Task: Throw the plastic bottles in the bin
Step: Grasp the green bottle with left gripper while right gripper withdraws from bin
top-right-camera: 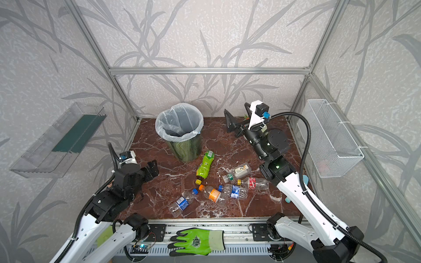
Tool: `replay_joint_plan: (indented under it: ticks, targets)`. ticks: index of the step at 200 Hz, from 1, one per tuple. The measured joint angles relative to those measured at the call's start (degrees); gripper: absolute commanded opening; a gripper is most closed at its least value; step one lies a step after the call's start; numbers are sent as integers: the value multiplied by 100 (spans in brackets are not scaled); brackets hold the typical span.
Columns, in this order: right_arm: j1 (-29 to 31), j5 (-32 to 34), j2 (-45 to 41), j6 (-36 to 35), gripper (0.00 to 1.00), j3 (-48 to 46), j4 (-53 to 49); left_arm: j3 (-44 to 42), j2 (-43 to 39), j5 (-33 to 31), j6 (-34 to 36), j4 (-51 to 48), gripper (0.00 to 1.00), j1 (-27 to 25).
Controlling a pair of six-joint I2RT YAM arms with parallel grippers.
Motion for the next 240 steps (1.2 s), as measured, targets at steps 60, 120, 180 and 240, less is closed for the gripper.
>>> replay_joint_plan:
  ticks: [60,120,180,240]
  targets:
    - [-813,461,-951,1451,94,-2520,-1825,109,1414,-503,-142,254,94,-1604]
    - [-1145,487,-1547,2404,94,-3254,-2022,855,3145,-199,-42,573,97,-2098]
    - [-1539,354,-1797,2771,94,-3515,-2015,1963,4793,723,487,577,97,-2155]
    - [-1816,227,-2063,2920,94,-3755,-2020,2951,6000,981,649,164,97,-2155]
